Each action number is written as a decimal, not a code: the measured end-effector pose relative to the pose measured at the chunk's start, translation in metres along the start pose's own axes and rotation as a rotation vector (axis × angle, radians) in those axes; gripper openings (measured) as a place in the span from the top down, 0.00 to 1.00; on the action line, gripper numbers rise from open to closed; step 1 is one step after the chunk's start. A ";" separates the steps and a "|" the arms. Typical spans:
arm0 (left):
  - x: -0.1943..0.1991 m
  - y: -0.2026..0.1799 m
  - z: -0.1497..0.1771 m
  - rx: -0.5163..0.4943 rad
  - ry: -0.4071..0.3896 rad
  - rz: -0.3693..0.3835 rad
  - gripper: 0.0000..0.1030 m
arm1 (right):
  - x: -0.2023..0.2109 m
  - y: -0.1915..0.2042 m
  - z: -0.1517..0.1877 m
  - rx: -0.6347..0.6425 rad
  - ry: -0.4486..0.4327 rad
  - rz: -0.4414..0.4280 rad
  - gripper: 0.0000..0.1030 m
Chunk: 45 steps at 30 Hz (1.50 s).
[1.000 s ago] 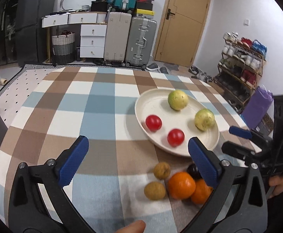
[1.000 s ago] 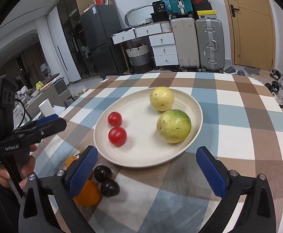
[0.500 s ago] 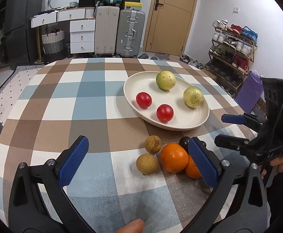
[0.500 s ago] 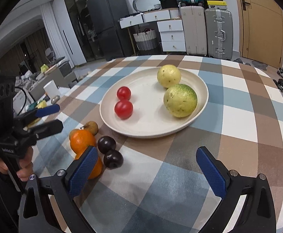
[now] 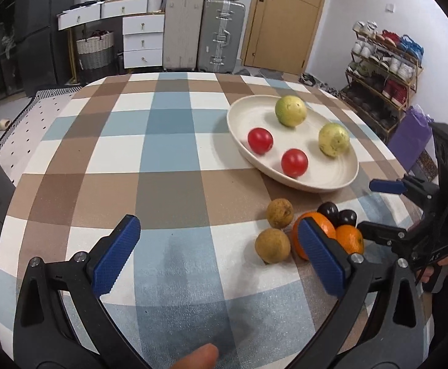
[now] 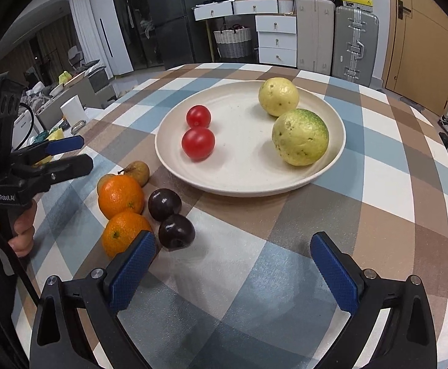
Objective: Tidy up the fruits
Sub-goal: 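Withdraw both grippers from the plate toward the remaining fruits, then grasp a brown round fruit with the left gripper while the right gripper grasps a dark plum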
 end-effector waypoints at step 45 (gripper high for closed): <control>-0.025 -0.023 0.020 -0.027 0.132 0.191 0.63 | 0.001 0.002 0.002 0.005 0.003 -0.021 0.06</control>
Point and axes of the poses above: each gripper's, at about its wrist camera, not at the fingertips, and x roughly against the way its jaws point, y to its left, z to its underside, the point moved 5 cm from there along -x, roughly the way its jaws point, and after that the axes turned 9 degrees about z, right-handed, at the moved point
